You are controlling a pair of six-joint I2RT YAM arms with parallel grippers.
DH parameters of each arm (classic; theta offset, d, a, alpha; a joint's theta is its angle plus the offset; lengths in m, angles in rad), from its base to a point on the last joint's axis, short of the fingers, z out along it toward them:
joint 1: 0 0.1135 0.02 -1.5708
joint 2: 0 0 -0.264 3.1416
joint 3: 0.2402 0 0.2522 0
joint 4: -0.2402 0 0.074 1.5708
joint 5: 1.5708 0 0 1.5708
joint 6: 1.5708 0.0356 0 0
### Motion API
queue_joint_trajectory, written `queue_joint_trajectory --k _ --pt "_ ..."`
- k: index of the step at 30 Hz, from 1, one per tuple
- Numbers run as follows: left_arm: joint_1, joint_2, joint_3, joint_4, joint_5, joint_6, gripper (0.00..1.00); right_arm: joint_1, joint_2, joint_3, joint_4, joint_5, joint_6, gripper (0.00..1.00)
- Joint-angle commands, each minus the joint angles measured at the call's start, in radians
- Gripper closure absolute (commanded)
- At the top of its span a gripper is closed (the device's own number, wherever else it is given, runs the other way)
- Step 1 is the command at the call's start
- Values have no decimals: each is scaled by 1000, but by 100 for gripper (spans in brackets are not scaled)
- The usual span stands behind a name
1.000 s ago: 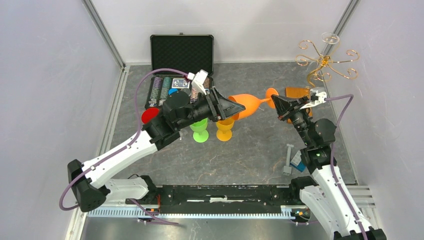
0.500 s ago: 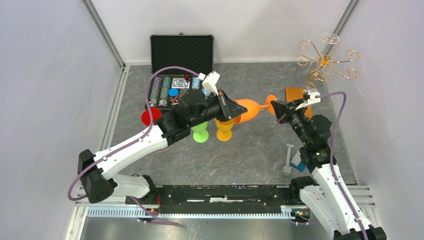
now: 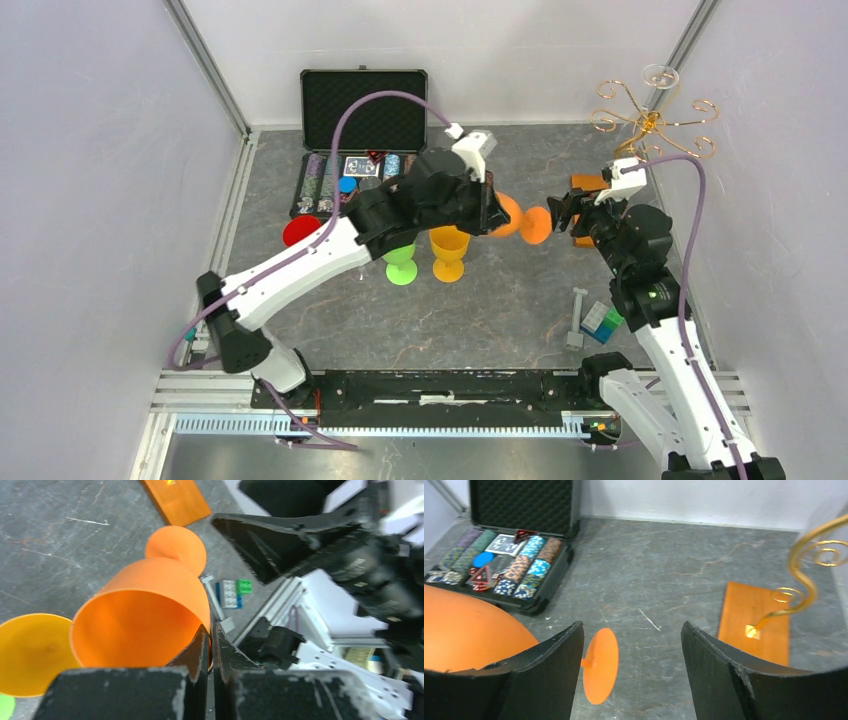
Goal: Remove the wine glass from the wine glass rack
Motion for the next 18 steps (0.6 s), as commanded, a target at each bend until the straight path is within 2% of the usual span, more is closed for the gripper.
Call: queue_joint_trajectory --k 1,5,12,18 --pt "-35 152 206 -307 -115 169 98 4 -45 82 -131 136 -33 23" --pt "-59 304 375 -472 -163 213 98 4 -88 119 -183 188 7 22" --pt "-80 554 644 -652 -210 270 98 4 -158 185 -259 288 31 22" --pt "-82 658 725 -705 -288 315 95 4 -159 287 -351 266 3 19"
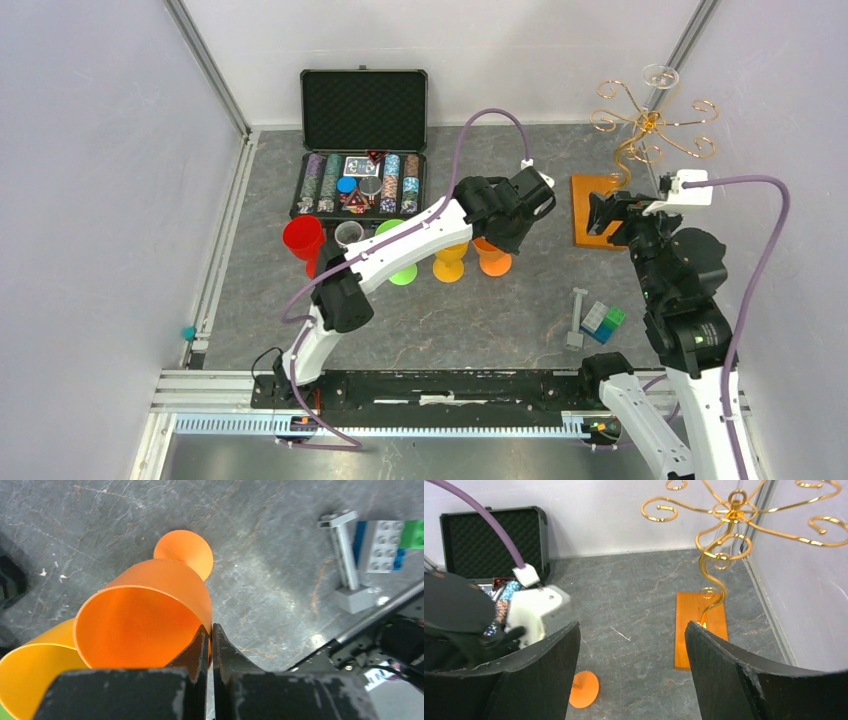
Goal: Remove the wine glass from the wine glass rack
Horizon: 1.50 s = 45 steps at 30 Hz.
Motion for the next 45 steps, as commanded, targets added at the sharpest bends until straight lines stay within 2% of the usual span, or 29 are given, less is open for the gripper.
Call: queue_joint_trajectory --k 1,7,12,16,19,21,23,25,26,31,35,39,42,45 --pt "-3 34 75 -72 -77 83 94 5 -6 80 -54 13 -10 19" --pt "-3 48 75 -74 -72 104 80 3 -18 99 -61 5 25 19" --pt "-2 20 127 -56 -62 128 56 3 8 138 -67 -16 63 19" --pt "8 -81 93 49 26 134 42 3 52 179 -68 -30 85 20" --pt "19 -204 -2 150 77 133 35 3 98 220 -63 -27 106 20" --pt "31 -305 -103 225 83 132 29 3 150 258 -66 -31 157 25" --pt "47 -418 -225 310 69 132 19 3 227 315 -92 -87 224 32" --pt "65 -537 -367 403 27 134 4 3 293 347 -80 -132 268 35" --pt "68 -607 -436 459 -2 143 0 2 327 364 -69 -133 281 35" --pt "81 -912 -796 690 -110 170 0 -26 516 580 -59 -92 298 32" --pt "95 -1033 -927 721 -158 163 0 -203 671 747 -31 -320 405 34" --pt "102 -1089 -976 701 -185 168 0 -435 739 740 96 -517 585 38" --pt "105 -1105 -998 689 -188 168 0 -561 739 643 212 -590 750 40" --pt "110 -1109 -1003 677 -184 154 0 -644 726 559 315 -591 866 41"
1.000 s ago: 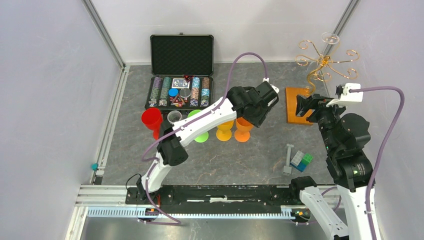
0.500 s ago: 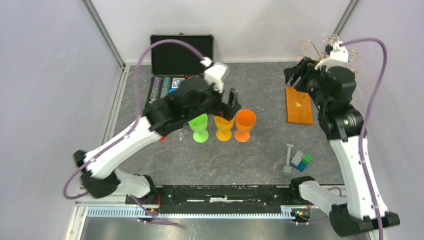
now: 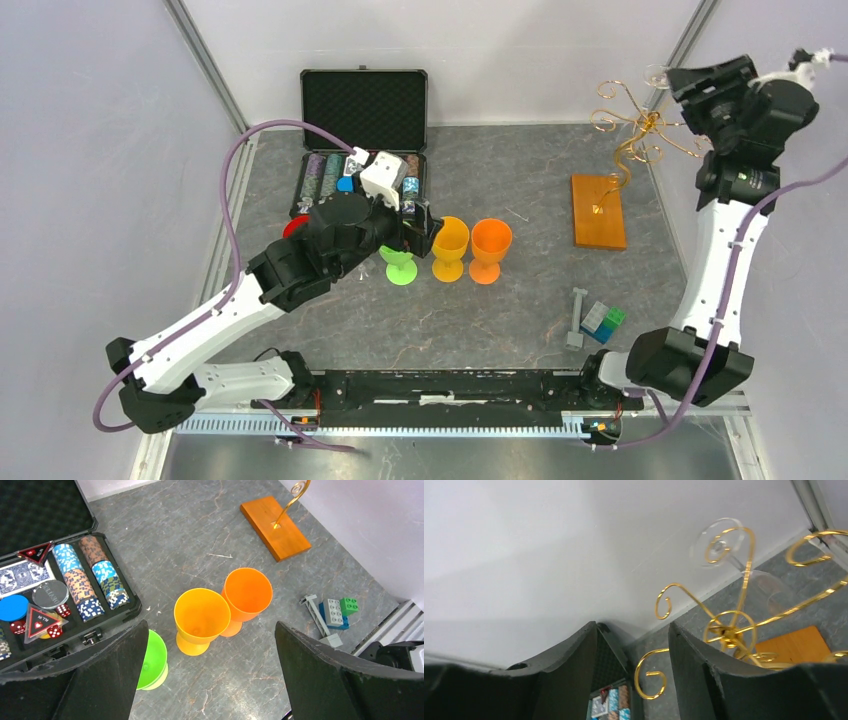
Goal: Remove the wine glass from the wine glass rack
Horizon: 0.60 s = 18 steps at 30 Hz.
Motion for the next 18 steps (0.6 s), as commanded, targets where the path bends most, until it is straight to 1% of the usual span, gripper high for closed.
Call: queue_joint_trajectory --k 1,3,5,8,11,15,18 --pt "12 -27 6 17 -20 20 0 -95 -14 -77 177 -93 242 41" --pt "14 -28 17 6 -6 6 0 -127 8 -89 188 -97 286 41" --pt "15 -39 7 20 3 1 0 -152 31 -116 240 -131 352 43" --pt "16 -57 -15 47 -4 4 0 -168 79 -86 251 -151 383 45" --pt "17 -64 -32 60 -18 14 0 -169 141 6 175 -146 355 45" --pt "22 -62 -54 84 -29 29 0 -167 213 81 86 -142 337 45" --pt "26 -50 -59 91 -29 40 0 -158 247 130 25 -88 303 44"
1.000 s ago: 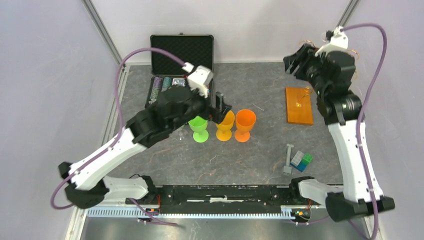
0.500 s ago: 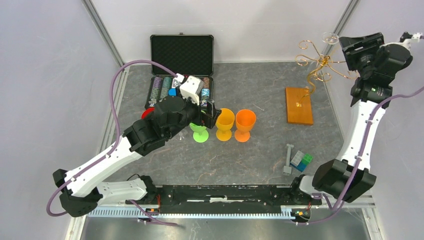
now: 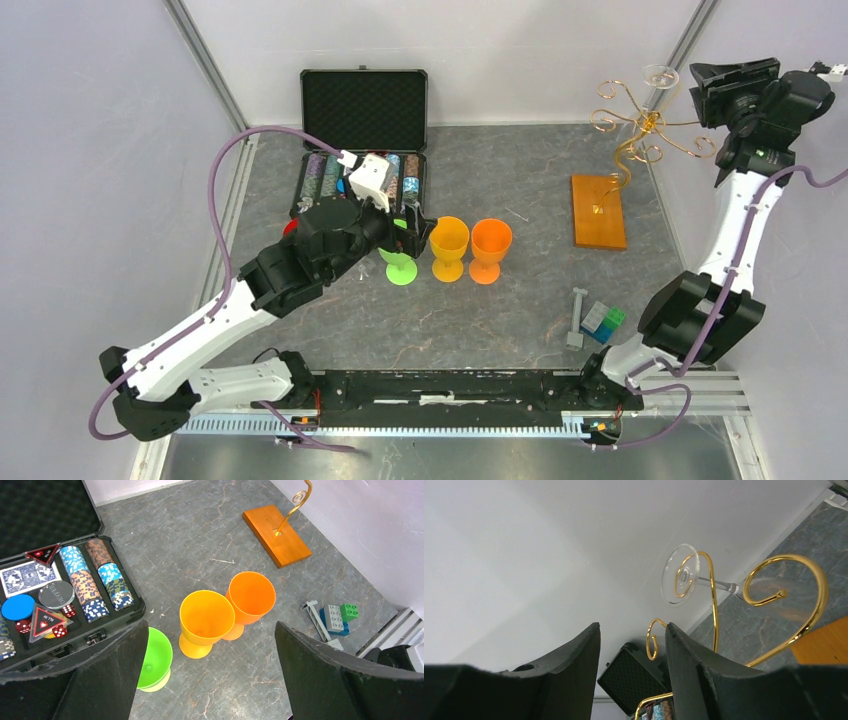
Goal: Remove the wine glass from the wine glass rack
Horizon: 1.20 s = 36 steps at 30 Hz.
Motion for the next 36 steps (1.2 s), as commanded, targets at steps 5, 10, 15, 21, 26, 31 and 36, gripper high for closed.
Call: queue_joint_trajectory --k 5,10,15,21,26,31,36 --pt "19 19 -13 59 -30 50 0 45 99 190 -173 130 -81 45" --pt "23 14 -28 58 -38 53 0 128 151 291 -275 300 -168 45" --pt "27 7 -35 53 -47 56 0 185 136 265 -296 447 -204 46" --pt "28 7 -43 59 -44 55 0 219 117 235 -297 546 -212 46" --pt "29 6 -50 59 -45 53 0 227 138 252 -301 580 -201 48" --pt "30 6 -49 53 -62 62 0 231 174 263 -300 579 -189 50" --pt "30 -3 -52 45 -97 73 0 234 197 265 -275 577 -177 53"
